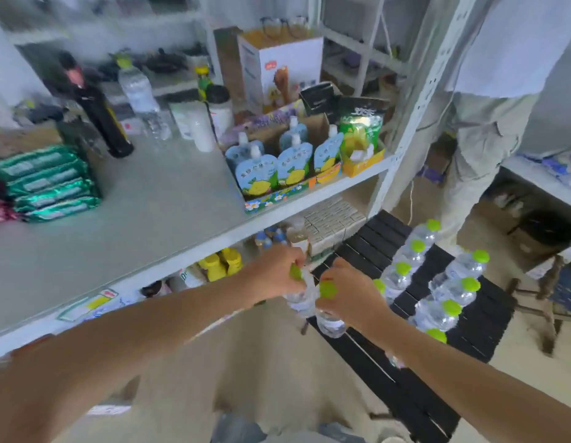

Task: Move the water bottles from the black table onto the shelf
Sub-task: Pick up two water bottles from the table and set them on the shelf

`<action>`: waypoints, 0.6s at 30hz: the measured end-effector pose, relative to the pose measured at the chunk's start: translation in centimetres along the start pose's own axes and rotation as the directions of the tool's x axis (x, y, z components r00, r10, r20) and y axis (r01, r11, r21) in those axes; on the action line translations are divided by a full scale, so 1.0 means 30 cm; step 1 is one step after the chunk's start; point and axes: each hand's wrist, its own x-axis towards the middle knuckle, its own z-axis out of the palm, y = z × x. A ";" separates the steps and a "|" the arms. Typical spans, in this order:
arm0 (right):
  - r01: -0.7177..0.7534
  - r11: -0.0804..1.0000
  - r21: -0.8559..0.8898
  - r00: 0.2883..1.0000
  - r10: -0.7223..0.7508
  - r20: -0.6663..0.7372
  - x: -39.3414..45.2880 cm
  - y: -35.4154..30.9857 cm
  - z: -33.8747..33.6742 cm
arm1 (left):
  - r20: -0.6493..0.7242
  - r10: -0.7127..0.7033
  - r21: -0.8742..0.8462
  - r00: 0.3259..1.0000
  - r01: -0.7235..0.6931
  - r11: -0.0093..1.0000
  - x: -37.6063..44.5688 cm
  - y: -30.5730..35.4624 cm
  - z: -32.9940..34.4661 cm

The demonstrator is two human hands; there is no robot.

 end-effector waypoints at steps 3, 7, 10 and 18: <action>0.115 0.993 0.039 0.983 -0.108 -0.151 0.020 -0.272 -0.120 | -0.194 0.034 -0.016 0.980 -0.038 0.999 -0.155 -0.097 -0.288; 0.353 0.917 0.186 0.894 -0.272 -0.357 0.098 -0.657 -0.240 | -0.407 -0.016 -0.044 0.913 -0.002 0.999 -0.331 -0.262 -0.643; 0.524 0.843 0.125 0.791 -0.426 -0.438 0.174 -0.942 -0.284 | -0.525 -0.141 -0.014 0.839 0.157 0.987 -0.449 -0.425 -0.824; 0.725 0.642 0.250 0.689 -0.667 -0.283 0.397 -1.513 -0.130 | -0.594 -0.528 -0.137 0.606 0.571 0.810 -0.712 -0.857 -0.999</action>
